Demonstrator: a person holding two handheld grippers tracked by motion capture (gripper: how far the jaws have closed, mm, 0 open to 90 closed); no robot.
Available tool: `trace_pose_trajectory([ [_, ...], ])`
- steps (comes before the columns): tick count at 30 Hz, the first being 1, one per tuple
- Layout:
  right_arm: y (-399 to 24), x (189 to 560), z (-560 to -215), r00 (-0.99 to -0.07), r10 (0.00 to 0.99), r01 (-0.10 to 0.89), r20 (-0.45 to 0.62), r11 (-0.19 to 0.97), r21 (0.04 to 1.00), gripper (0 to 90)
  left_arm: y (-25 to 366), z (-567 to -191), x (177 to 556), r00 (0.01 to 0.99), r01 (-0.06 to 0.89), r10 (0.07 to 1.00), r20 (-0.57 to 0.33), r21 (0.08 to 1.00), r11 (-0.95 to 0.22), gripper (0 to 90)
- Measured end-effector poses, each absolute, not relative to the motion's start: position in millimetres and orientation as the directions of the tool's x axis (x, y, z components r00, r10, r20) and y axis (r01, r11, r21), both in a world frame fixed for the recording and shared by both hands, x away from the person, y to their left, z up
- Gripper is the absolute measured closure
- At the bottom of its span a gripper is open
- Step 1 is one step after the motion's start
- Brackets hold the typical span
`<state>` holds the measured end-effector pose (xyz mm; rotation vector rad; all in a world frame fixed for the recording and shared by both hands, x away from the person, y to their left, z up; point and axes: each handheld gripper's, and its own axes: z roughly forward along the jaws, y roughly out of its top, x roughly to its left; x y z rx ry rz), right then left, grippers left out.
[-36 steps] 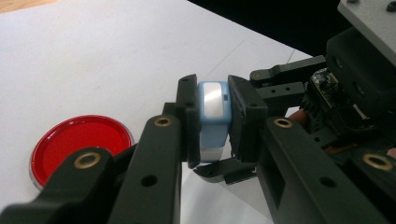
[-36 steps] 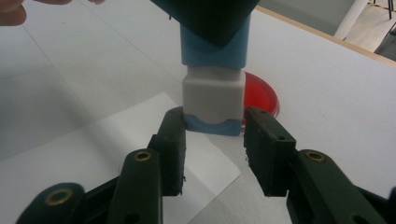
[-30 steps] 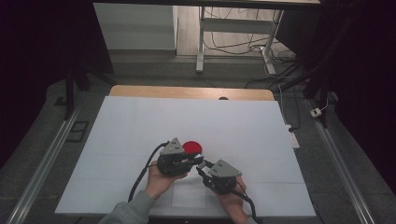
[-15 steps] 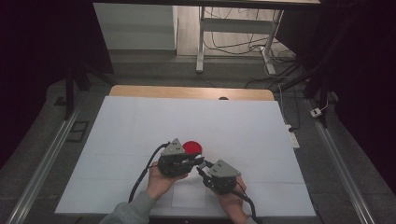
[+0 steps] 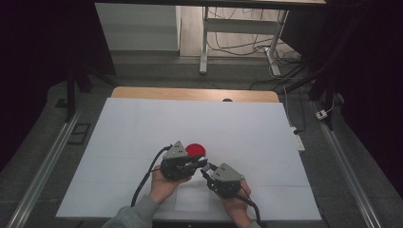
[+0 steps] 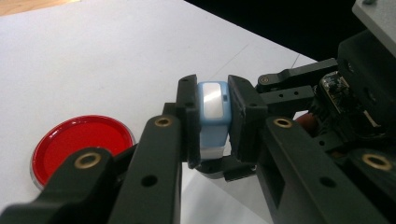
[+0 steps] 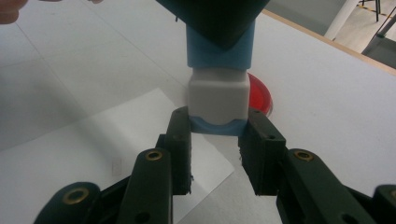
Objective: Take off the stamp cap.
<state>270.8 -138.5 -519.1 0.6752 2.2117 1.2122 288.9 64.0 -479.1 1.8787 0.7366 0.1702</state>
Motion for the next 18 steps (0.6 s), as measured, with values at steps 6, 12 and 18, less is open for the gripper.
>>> trace_pose_trajectory([
  [6,-138.2,269.9,-519.9,-0.735,0.649,0.175,-0.196,0.461,0.87,65.3,64.4,-479.4,288.7,0.799,0.412,0.561,-0.219,0.877,-0.246,75.7],
  [12,-139.0,272.4,-519.9,-0.757,0.618,0.167,-0.214,0.498,0.851,65.3,64.9,-480.7,289.5,0.798,0.422,0.56,-0.224,0.871,-0.252,75.7],
  [18,-139.6,272.2,-519.6,-0.754,0.624,0.17,-0.205,0.486,0.857,65.3,65.2,-480.2,289.2,0.797,0.42,0.561,-0.225,0.874,-0.246,75.7],
])
